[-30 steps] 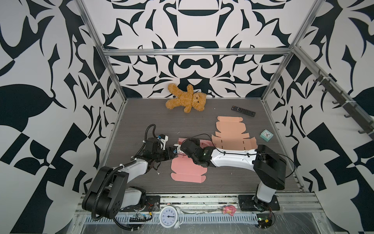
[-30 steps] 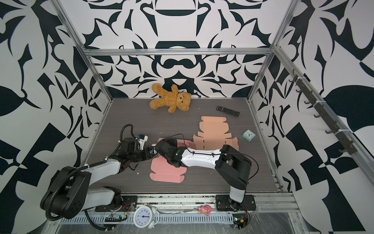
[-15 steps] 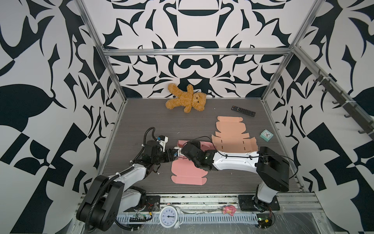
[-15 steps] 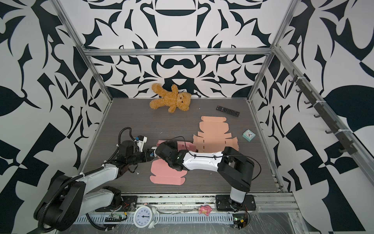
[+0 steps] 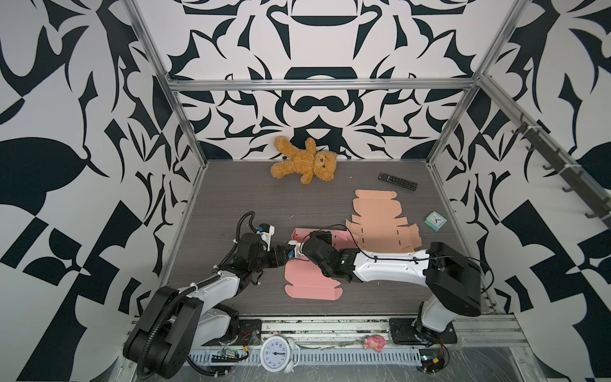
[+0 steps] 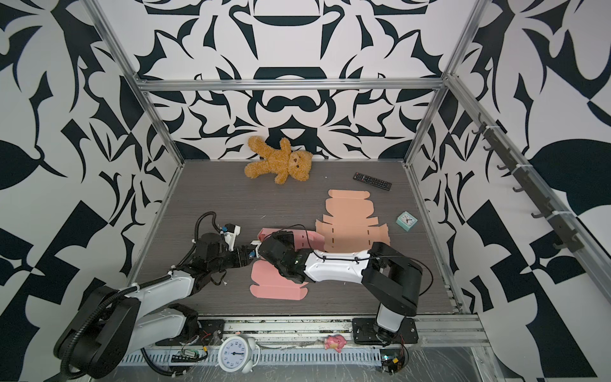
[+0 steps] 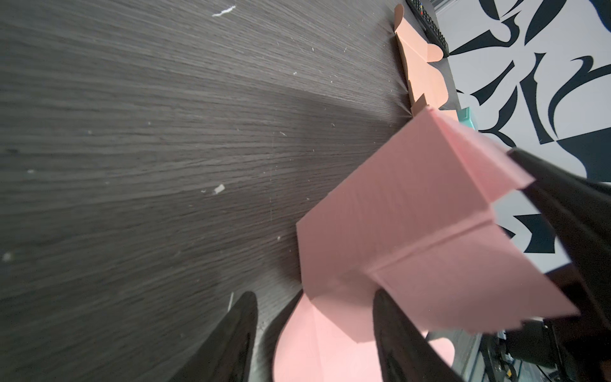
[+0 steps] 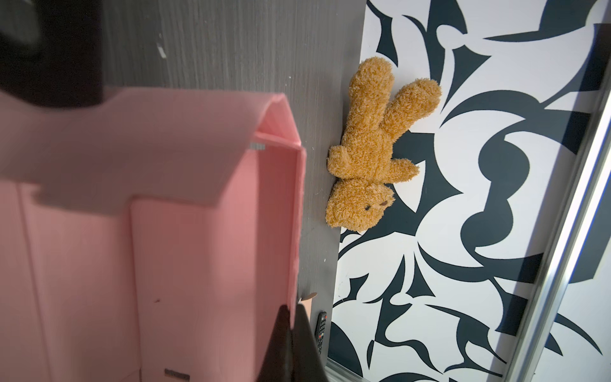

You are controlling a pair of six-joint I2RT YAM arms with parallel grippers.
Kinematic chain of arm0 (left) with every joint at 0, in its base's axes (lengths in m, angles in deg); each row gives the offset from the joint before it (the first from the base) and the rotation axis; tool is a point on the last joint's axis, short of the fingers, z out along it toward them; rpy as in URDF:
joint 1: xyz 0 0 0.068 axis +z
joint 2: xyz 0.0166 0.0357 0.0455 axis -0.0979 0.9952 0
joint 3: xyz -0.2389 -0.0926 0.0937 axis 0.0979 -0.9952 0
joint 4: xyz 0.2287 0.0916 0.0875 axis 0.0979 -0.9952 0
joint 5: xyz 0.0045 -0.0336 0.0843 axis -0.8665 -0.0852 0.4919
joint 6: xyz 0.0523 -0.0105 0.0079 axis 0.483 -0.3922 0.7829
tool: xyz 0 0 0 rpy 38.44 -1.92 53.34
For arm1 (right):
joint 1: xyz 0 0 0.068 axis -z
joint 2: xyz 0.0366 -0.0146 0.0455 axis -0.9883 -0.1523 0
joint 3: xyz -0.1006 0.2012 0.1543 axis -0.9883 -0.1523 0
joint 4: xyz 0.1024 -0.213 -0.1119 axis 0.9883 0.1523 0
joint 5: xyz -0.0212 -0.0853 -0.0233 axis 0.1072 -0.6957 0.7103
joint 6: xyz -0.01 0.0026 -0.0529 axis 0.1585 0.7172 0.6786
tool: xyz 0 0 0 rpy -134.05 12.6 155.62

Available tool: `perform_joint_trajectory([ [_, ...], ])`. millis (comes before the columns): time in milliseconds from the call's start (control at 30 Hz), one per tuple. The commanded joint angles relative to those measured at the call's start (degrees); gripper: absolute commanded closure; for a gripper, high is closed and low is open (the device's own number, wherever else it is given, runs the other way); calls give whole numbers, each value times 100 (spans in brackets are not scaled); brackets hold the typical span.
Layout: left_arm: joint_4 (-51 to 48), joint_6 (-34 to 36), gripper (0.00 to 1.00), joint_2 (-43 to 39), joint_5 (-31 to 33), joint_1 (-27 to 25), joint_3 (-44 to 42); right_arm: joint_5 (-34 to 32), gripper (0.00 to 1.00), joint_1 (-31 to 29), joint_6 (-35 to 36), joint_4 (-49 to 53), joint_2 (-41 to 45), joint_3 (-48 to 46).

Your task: Fold the paper box

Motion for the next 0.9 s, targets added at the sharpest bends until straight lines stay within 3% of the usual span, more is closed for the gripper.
perform_joint_trajectory([
  [0, 584, 76, 39, 182, -76, -24, -89, -320, 100, -63, -235, 203, 366, 5],
  [200, 1101, 67, 35, 224, -256, -120, -205, -405, 100, -167, -423, 366, 496, -153],
  [467, 1100, 45, 32, 235, 108, -146, -273, -618, 100, -277, -368, -41, 200, -363],
  [867, 2324, 109, 31, 1196, -73, -220, -390, -571, 100, -277, -305, -517, 159, -591],
])
